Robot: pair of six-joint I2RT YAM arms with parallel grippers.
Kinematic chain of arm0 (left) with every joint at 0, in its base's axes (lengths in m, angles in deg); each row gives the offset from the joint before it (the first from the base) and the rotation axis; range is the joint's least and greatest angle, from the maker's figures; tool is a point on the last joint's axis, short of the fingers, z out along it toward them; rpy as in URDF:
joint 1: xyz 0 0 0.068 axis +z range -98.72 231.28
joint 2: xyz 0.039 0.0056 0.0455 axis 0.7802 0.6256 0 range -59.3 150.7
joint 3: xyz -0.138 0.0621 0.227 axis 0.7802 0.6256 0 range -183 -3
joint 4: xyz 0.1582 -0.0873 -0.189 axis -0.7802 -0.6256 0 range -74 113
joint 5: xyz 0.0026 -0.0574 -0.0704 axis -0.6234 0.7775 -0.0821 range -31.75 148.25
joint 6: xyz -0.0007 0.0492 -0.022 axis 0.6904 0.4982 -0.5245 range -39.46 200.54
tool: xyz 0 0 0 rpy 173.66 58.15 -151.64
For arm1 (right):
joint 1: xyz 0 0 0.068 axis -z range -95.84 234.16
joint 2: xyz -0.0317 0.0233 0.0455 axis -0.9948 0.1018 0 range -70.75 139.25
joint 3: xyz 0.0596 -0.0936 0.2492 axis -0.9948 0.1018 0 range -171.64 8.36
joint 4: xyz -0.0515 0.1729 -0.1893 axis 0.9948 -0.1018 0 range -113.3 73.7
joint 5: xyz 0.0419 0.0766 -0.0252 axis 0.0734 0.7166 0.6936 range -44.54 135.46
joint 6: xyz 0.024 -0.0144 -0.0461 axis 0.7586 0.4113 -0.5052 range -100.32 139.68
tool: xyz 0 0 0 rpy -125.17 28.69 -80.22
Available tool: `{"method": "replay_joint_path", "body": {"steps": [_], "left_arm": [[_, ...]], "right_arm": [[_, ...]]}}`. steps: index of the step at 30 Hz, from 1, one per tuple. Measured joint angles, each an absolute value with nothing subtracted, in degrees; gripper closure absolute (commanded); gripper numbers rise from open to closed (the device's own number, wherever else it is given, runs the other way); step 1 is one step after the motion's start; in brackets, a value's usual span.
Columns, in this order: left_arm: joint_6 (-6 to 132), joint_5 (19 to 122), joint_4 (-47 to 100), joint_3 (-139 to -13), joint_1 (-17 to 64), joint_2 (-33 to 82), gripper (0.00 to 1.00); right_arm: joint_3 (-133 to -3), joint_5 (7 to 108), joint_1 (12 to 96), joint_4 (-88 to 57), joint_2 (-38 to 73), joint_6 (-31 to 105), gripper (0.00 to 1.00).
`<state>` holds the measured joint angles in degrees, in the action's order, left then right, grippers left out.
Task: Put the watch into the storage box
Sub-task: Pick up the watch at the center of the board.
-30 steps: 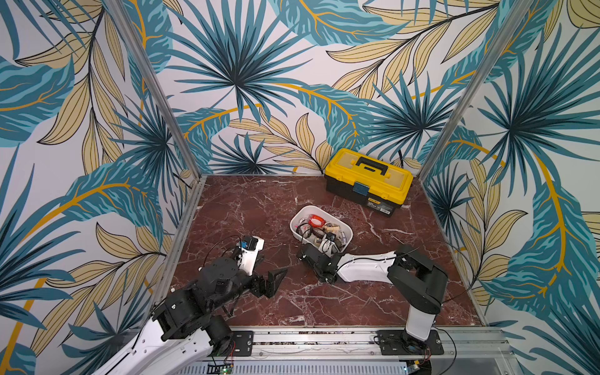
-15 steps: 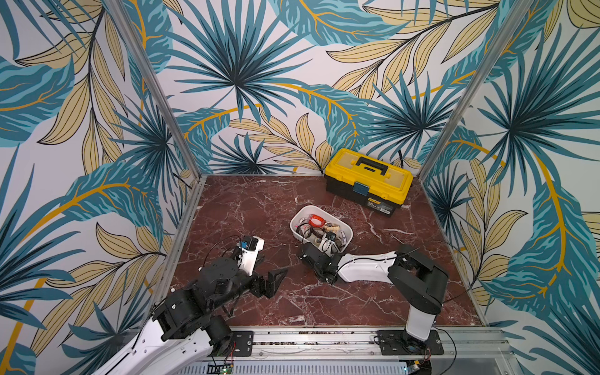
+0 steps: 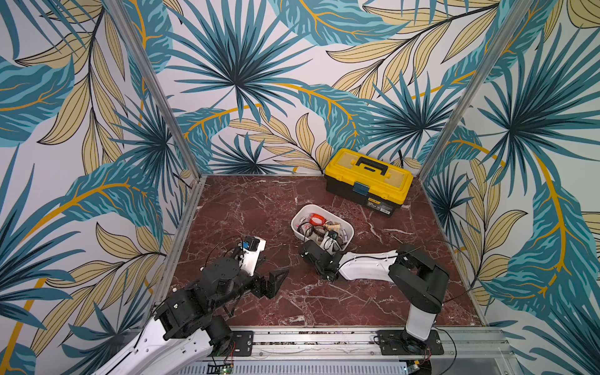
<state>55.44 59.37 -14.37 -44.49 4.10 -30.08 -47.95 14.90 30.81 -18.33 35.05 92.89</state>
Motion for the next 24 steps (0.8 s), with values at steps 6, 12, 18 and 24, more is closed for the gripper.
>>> {"method": "replay_joint_path", "body": {"steps": [6,12,18,24], "left_arm": [[55.44,59.37,-14.11,-44.49,4.10,-30.06,0.00],[55.42,59.35,-14.09,-44.49,4.10,-30.04,0.00],[55.42,59.35,-14.09,-44.49,4.10,-30.04,0.00],[55.44,59.37,-14.09,-44.49,4.10,-30.04,0.00]], "right_arm": [[-48.54,15.12,31.58,-19.07,35.09,93.11,1.00],[-48.54,15.29,31.78,-19.18,35.09,93.22,1.00],[-48.54,17.24,31.93,-18.76,34.96,92.74,1.00],[-48.17,23.36,32.06,-18.81,30.81,91.69,1.00]]}}
